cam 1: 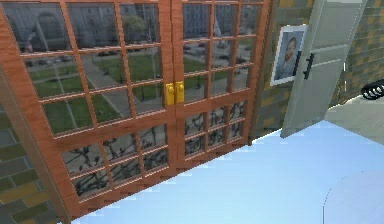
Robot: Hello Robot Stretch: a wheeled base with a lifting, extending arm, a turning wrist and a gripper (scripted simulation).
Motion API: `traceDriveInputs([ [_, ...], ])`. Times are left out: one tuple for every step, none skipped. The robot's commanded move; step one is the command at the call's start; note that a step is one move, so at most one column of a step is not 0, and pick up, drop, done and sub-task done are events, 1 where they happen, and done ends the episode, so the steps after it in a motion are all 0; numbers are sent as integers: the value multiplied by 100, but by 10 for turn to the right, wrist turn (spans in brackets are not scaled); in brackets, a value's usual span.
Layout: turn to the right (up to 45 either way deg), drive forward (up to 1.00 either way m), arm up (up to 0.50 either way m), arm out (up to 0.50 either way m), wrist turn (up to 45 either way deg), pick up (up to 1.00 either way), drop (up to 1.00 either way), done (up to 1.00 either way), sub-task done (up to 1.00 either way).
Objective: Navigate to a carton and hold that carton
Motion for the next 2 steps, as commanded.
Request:
traceDriveInputs([
  [0,0,0,0,240,0,0,0,0],
  [0,0,-26,0,0,0,0,0,0],
])
